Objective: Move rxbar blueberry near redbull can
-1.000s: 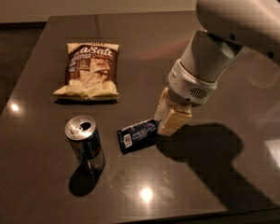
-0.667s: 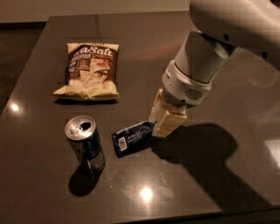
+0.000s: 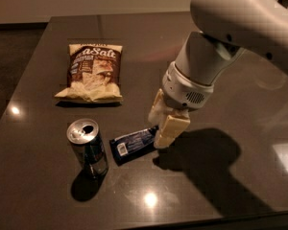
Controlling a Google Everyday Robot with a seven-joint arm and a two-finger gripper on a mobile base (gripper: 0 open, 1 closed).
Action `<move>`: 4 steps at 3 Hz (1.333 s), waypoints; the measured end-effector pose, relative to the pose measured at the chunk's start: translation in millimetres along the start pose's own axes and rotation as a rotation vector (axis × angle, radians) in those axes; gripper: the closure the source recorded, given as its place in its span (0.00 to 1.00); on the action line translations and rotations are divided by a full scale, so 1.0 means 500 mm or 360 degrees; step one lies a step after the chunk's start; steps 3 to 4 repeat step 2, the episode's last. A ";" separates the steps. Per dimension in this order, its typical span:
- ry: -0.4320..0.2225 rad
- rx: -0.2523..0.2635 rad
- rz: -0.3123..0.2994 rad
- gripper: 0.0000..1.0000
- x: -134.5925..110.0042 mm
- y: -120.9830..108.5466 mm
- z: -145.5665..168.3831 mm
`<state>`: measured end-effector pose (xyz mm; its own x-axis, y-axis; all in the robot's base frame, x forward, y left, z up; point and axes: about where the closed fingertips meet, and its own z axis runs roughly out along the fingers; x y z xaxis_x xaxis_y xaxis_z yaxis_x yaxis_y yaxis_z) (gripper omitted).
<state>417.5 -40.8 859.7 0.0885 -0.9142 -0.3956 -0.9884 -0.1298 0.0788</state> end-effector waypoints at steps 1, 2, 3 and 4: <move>0.0000 0.0006 -0.0003 0.00 -0.002 0.000 0.000; 0.0000 0.0006 -0.0003 0.00 -0.002 0.000 0.000; 0.0000 0.0006 -0.0003 0.00 -0.002 0.000 0.000; 0.0000 0.0006 -0.0003 0.00 -0.002 0.000 0.000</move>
Offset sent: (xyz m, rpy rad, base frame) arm 0.0000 0.0010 0.0004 0.0004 -0.0038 0.0000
